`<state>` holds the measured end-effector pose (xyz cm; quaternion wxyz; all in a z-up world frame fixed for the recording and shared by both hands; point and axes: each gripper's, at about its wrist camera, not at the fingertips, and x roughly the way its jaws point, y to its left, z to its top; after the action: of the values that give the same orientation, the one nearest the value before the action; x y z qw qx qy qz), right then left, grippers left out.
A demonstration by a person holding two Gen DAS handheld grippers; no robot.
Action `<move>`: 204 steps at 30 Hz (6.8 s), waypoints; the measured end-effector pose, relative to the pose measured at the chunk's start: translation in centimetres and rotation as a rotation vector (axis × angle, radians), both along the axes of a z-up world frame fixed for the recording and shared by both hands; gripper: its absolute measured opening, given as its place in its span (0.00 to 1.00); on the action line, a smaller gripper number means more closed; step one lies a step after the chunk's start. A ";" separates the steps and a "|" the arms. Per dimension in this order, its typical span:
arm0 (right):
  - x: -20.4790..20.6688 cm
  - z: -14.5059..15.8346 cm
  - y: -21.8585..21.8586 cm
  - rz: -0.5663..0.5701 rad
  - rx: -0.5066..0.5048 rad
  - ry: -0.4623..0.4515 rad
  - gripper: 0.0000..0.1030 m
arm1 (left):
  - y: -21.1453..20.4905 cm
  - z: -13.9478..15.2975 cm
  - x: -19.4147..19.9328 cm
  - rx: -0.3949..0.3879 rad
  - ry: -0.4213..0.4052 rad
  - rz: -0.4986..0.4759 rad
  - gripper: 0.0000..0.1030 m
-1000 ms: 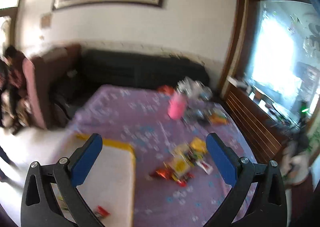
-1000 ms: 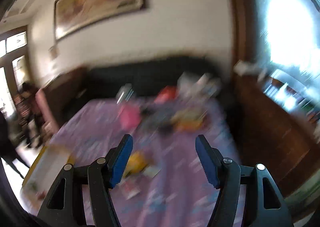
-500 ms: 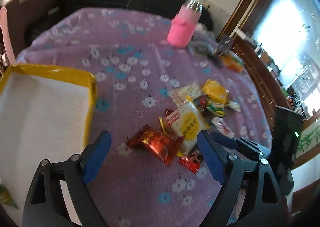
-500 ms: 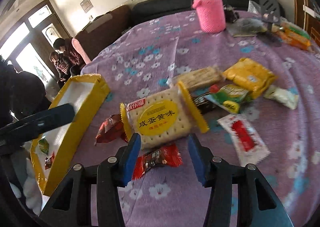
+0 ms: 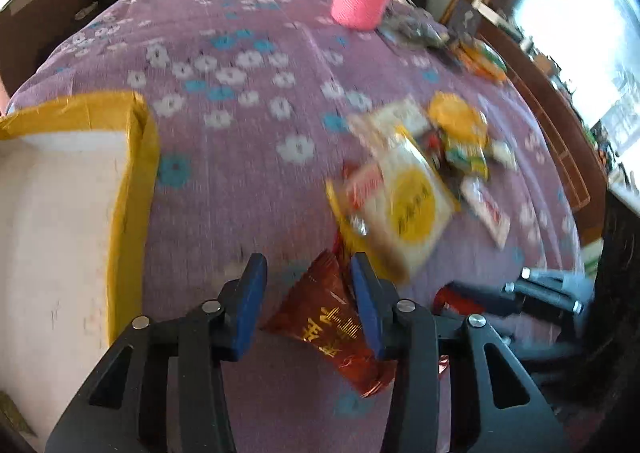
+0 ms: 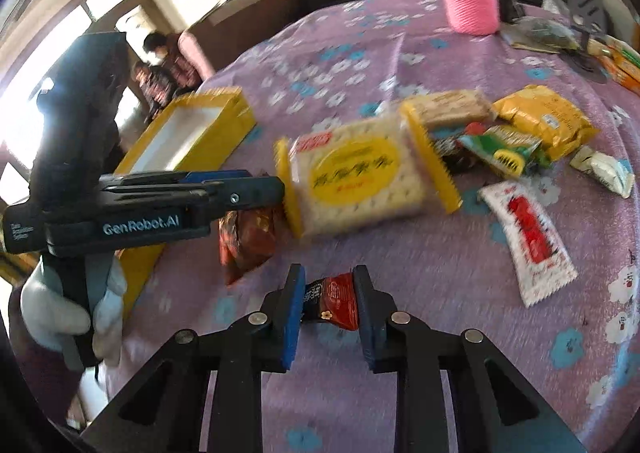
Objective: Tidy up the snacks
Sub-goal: 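Grasp a red candy with the right tool while the left tool grasps a brown candy bag, then carry both candies to the white tray and release them inside, then grasp the yellow-labelled cracker pack with the left tool while the right tool grasps the red sauce sachet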
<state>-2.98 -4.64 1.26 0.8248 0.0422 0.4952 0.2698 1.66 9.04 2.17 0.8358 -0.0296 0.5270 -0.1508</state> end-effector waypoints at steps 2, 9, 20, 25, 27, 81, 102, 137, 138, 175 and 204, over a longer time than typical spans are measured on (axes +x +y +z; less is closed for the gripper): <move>-0.5 0.1 -0.1 0.018 -0.016 -0.004 0.29 | 0.0 -0.1 -1.4 0.022 -0.003 -0.019 0.40; 0.0 -0.1 -2.9 -0.106 0.022 0.006 0.38 | 2.8 1.7 -5.2 -0.091 -0.019 0.042 0.48; -0.1 0.5 -3.9 -0.149 0.058 -0.008 0.45 | 1.8 0.1 -6.4 -0.151 0.036 0.086 0.54; -0.1 0.5 -4.8 -0.167 0.071 -0.004 0.45 | -0.9 -0.2 -4.8 -0.082 0.005 0.060 0.59; -0.1 0.5 -4.9 -0.168 0.074 -0.004 0.45 | -2.0 -0.4 -4.3 -0.036 -0.019 0.041 0.59; -4.0 6.5 5.1 -0.212 -0.037 -0.126 0.24 | 20.3 4.4 -16.1 -0.177 -0.309 0.396 0.30; -0.3 2.5 27.4 0.171 0.022 0.096 0.24 | 27.3 2.6 -8.4 -0.092 -0.205 0.404 0.30; 0.3 5.4 0.9 -0.326 0.082 -0.082 0.48 | 13.5 5.5 -15.0 -0.378 -0.247 0.210 0.71; 0.9 5.4 -0.1 -0.351 0.073 -0.084 0.48 | 13.0 5.3 -14.8 -0.377 -0.236 0.202 0.71; 2.0 2.1 -4.7 -0.277 0.189 -0.080 0.52 | 4.3 2.9 -13.7 -0.166 -0.147 0.032 0.71; 3.7 0.0 -13.1 -0.505 0.219 -0.022 0.63 | -4.8 -1.5 -7.5 0.121 -0.195 -0.188 0.69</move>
<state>0.68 -17.74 1.23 0.8617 0.2502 0.4280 0.1080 -5.85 4.26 0.67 0.8654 0.0850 0.4520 -0.1988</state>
